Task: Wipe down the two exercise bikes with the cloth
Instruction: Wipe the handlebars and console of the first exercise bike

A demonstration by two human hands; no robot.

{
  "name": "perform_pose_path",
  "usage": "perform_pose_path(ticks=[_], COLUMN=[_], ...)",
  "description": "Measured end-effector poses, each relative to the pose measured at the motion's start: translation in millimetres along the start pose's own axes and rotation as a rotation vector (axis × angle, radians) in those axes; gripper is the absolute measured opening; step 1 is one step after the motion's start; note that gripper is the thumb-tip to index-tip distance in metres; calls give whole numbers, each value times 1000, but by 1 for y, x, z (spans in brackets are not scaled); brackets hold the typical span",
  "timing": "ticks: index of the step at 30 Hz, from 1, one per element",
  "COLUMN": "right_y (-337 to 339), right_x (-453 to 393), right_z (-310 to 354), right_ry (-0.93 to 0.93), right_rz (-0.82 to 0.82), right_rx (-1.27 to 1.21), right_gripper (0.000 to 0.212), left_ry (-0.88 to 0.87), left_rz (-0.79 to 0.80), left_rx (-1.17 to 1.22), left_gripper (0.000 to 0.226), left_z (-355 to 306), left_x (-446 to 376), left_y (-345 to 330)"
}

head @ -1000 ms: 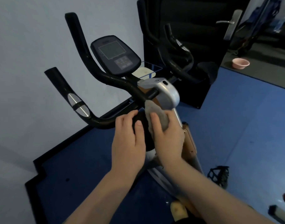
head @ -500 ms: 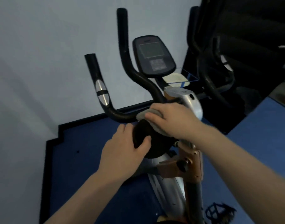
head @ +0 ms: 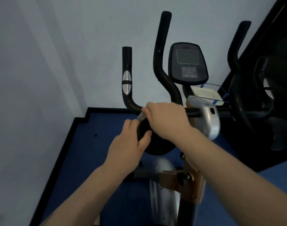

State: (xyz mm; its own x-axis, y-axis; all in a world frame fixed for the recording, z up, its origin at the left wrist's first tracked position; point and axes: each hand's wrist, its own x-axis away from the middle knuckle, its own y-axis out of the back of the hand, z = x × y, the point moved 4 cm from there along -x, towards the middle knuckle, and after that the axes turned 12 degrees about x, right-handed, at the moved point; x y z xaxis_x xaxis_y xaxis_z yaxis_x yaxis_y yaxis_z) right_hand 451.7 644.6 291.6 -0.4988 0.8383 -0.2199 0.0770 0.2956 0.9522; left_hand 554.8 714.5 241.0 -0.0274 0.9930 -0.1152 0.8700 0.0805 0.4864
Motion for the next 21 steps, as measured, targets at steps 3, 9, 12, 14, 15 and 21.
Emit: perform_pose_path(ticks=[3, 9, 12, 14, 15, 21], right_y=[-4, -13, -15, -12, -9, 3], right_x=[36, 57, 81, 85, 78, 66], right_z=[-24, -17, -5, -7, -10, 10], right_ry=[-175, -516, -500, -365, -312, -399], right_rz=[-39, -272, -459, -463, -444, -322], right_rx=[-359, -657, -876, -630, -442, -159], right_gripper=[24, 20, 19, 16, 12, 9], left_ry=[19, 44, -51, -65, -64, -73], left_rz=[-2, -82, -131, -145, -161, -40], left_rx=[-3, 127, 54, 70, 114, 240], left_gripper=[25, 36, 23, 16, 16, 19], left_z=[2, -9, -22, -24, -22, -9], left_x=[-2, -16, -29, -31, -30, -28], left_y=[2, 9, 2, -8, -11, -10])
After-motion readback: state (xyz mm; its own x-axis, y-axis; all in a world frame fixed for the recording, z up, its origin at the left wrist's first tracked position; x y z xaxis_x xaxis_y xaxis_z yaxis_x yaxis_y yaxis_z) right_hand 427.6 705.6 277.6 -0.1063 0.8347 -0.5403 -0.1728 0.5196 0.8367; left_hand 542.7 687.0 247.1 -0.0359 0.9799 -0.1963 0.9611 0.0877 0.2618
